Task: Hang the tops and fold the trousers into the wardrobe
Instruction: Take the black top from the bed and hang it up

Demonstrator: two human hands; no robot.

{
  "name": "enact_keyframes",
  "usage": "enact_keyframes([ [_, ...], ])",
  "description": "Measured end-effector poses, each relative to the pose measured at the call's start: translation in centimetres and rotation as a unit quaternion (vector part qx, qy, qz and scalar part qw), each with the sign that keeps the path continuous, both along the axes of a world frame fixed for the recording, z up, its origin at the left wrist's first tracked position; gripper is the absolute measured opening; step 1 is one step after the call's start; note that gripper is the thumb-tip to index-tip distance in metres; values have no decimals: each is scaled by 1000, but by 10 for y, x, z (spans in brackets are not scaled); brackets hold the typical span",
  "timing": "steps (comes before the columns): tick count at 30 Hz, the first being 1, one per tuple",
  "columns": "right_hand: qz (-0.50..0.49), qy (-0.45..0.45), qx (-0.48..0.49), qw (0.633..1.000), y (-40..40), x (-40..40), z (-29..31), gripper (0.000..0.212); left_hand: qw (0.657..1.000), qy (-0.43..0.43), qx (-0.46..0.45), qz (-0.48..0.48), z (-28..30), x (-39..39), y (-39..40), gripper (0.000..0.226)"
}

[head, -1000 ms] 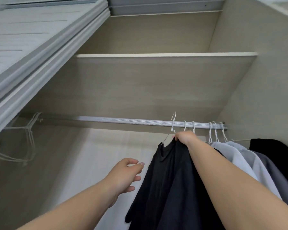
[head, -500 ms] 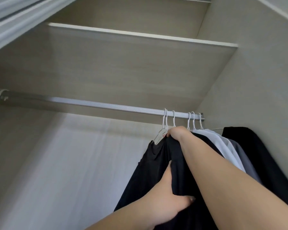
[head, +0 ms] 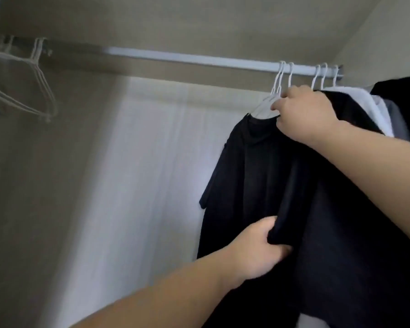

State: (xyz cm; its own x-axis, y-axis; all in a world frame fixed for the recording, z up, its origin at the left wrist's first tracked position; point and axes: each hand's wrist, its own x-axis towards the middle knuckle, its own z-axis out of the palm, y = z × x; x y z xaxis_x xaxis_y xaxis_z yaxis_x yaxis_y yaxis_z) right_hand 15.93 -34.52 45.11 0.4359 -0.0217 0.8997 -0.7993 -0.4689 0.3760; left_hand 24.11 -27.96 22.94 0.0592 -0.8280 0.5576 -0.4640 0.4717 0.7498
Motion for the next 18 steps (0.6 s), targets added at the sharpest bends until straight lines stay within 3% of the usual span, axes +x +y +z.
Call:
enact_keyframes([
  [3,-20,145,-90,985,22,9,-37,34,996,39,58,50,-34,13,36,29],
  [7,107,231,10,967,74,25,-127,33,985,91,111,94,-74,25,114,31],
  [10,171,317,44,932,112,34,-216,33,964,153,132,172,-117,32,179,25],
  [13,260,359,155,883,152,40,-300,32,929,229,141,253,-160,28,240,22],
  [18,390,319,393,769,218,45,-412,22,878,295,161,340,-217,7,335,21],
])
